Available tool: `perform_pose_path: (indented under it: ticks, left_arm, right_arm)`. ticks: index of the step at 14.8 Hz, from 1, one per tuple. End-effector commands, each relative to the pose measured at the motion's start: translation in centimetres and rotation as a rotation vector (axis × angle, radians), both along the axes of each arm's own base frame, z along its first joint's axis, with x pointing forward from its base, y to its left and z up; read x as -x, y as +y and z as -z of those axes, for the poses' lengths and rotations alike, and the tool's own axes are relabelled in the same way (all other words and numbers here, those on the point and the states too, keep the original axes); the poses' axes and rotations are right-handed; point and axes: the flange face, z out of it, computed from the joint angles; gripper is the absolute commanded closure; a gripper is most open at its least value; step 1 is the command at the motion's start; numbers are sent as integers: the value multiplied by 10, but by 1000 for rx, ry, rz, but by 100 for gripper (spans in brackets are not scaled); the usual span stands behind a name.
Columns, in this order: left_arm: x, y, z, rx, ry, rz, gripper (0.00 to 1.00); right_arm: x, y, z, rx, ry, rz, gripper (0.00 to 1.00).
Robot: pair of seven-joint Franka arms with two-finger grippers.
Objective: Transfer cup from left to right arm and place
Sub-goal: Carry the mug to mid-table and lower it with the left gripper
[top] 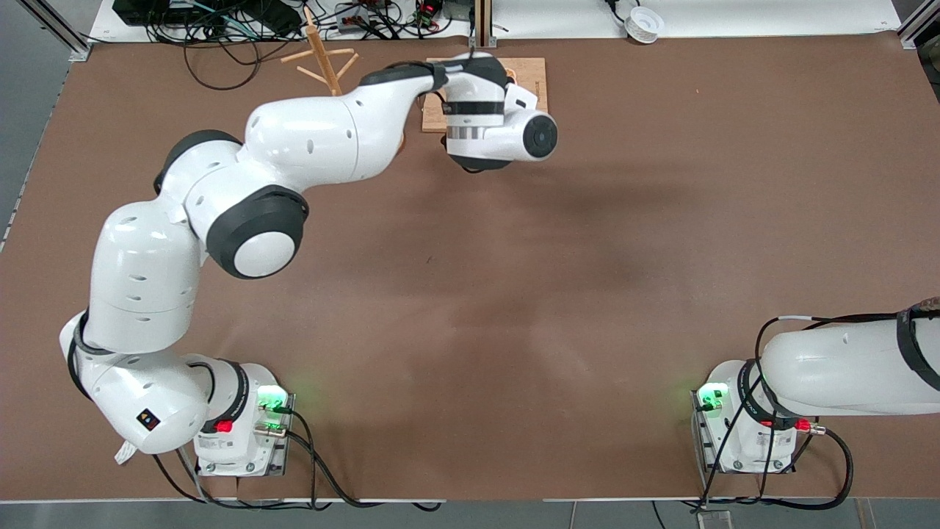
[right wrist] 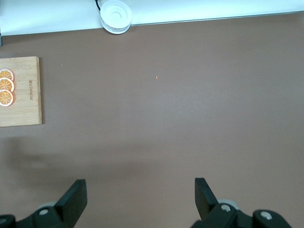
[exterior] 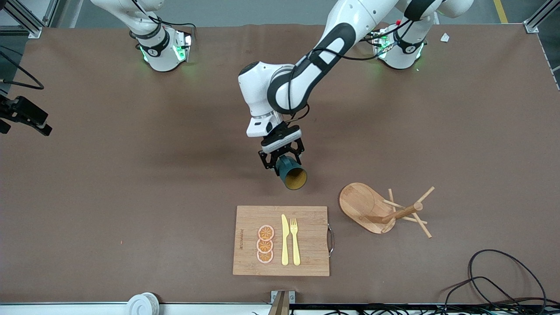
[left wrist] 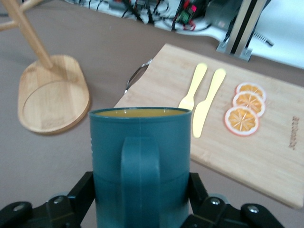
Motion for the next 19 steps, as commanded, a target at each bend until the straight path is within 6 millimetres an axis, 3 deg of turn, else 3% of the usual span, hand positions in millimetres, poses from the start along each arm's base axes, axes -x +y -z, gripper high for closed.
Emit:
perform_pose_path:
  ticks: [1,8,12,15,16,17,18,19]
  left_arm:
    - [4,-4,8,-52,-73,14,63]
    - [45,-23,76,-194,-178,106,63]
    - [88,-41,123,-233,-244,197,63]
    - [130,-59,146,-241,-273,279,62]
    - [134,-60,151,-248,-281,296,55]
    - [140,-64,150,-242,-286,304,23]
    - [142,-65,148,-224,-290,293,1]
    - [143,-67,146,-215,-293,290,0]
  right_arm:
    - [0,-6,-3,-1,-1,2,0]
    - [1,-9,-3,-5,2,8,0]
    - [2,-10,-3,-5,8,11,0]
    - [2,-10,-4,-3,6,10,0]
    - [2,-10,-4,-3,6,10,0]
    - [2,-10,-4,-3,6,10,0]
    - [2,-10,-4,-5,8,9,0]
    - [2,-10,-4,-3,9,10,0]
